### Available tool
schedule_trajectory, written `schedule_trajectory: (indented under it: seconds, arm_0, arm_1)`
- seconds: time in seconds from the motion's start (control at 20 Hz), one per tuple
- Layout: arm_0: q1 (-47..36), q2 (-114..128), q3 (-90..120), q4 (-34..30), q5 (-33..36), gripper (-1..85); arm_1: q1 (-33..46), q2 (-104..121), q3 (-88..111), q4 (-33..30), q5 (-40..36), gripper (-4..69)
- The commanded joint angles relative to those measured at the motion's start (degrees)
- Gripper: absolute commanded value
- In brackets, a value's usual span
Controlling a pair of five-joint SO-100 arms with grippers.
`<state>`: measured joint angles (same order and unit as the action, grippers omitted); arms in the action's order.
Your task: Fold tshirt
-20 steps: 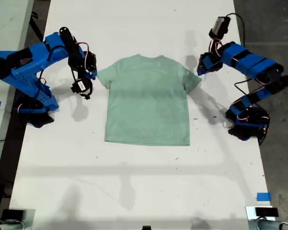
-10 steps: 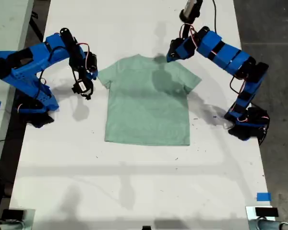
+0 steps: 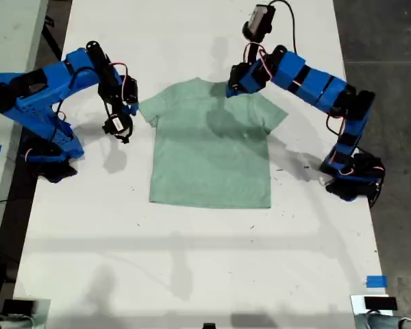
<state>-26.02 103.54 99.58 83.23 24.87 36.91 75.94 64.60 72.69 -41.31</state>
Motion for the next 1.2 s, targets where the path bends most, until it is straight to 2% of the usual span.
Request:
schedule_trajectory:
  seconds: [0.0,0.15,0.85,1.15]
  arm_0:
    - [-0.6,2.5,-0.4,-0.3,0.4,0.0]
    - [-0.4,2.5,-0.4,-0.8,0.2,0.0]
    - [-0.5,2.4,-0.7,-0.7,0.4,0.0]
    - [-1.0,2.5,-0.8,-0.5,0.7,0.0]
  arm_1:
    - [2.5,9.8,-2.3,6.1,-2.5,-1.7]
    - [4.4,17.7,2.5,9.8,-3.8,-1.7]
    - [7.5,25.2,9.5,12.1,-5.4,-1.7]
    - [17.9,44.2,23.9,16.8,-8.8,-1.7]
